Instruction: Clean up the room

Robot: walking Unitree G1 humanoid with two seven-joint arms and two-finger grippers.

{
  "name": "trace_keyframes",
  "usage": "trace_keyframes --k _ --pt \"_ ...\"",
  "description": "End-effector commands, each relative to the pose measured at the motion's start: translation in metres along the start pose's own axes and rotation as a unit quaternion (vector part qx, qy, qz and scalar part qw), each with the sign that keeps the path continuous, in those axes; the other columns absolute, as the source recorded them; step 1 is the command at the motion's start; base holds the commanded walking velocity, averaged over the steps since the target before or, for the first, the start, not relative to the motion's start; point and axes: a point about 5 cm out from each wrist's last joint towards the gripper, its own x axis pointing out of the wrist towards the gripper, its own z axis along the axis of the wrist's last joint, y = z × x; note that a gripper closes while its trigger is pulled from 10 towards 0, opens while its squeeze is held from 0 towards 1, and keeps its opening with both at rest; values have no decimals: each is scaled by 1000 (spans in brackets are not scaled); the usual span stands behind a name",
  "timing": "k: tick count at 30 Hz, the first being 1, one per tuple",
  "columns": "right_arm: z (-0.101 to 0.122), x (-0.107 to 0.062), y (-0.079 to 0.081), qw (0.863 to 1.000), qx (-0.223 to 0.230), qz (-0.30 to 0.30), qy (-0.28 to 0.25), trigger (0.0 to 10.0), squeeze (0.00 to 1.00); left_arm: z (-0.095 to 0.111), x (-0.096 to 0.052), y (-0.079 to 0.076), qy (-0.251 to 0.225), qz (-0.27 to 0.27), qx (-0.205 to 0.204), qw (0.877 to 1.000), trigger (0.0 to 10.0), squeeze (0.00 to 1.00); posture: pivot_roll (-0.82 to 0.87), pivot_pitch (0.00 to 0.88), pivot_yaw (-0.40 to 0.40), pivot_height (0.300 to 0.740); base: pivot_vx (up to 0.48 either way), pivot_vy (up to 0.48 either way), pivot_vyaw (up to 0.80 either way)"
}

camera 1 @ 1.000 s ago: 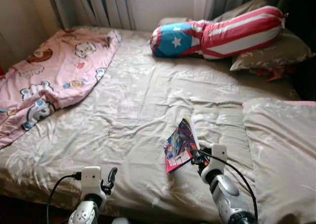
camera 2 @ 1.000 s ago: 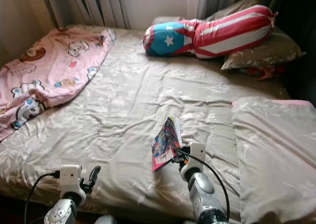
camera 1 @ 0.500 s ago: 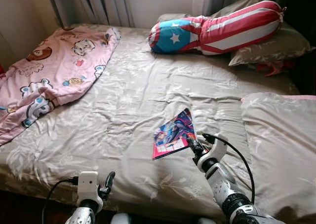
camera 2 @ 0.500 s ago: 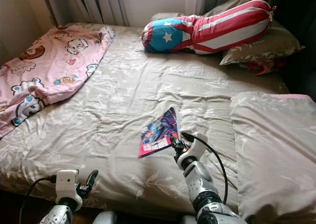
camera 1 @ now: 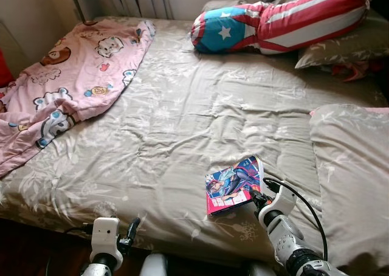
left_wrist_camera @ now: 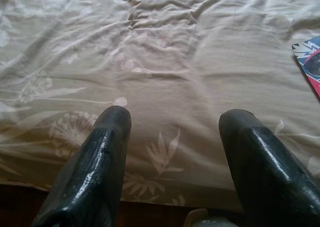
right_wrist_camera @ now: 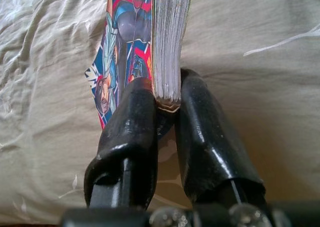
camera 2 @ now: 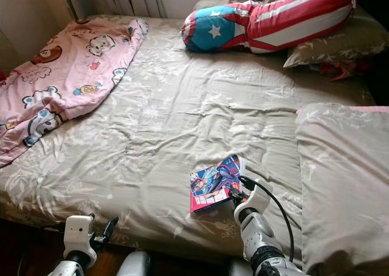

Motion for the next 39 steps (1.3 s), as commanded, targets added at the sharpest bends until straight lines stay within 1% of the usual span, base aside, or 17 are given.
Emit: trace_keyframes --k 1,7,9,13,15,25,26,27,28,37,39 --pt "-6 -2 -5 1000 5 -16 6 10000 0 -5 -5 4 18 -4 12 1000 10000 0 158 202 44 653 0 0 0" --pt "-7 -3 -6 1000 15 -24 5 10000 0 -4 -6 6 20 -6 16 1000 10000 0 154 205 46 653 0 0 0" --pt "-9 -4 -8 999 30 -32 0 10000 0 -5 -6 6 21 -5 16 1000 10000 0 151 205 46 653 0 0 0" --pt "-17 -8 -17 996 67 -65 -2 10000 0 -4 -6 5 23 -6 16 1000 10000 0 152 204 47 653 0 0 0" --pt "-19 -9 -19 994 78 -71 -2 10000 0 -4 -7 5 24 -6 15 1000 10000 0 149 203 46 653 0 0 0" --pt "-19 -9 -19 995 78 -67 -2 10000 0 -3 -5 3 25 -7 15 1000 10000 0 146 204 47 653 0 0 0" --pt "-18 -9 -19 995 78 -66 -2 10000 396 -3 -5 3 25 -7 14 1000 10000 0 146 204 47 653 0 0 0" --pt "-18 -9 -19 995 78 -66 -2 10000 396 -3 -5 3 25 -7 14 1000 10000 0 146 204 47 653 0 0 0" --pt "-17 -9 -19 995 78 -66 -3 10000 608 -3 -5 2 25 -7 14 1000 10000 0 146 203 47 653 0 0 0" --pt "-15 -9 -21 995 75 -70 -6 10000 584 -4 -5 2 29 -8 14 999 10000 0 141 202 45 653 0 0 0" --pt "-16 -10 -23 994 74 -75 -5 10000 529 -3 -5 1 29 -8 13 999 10000 0 142 201 44 653 0 0 0"
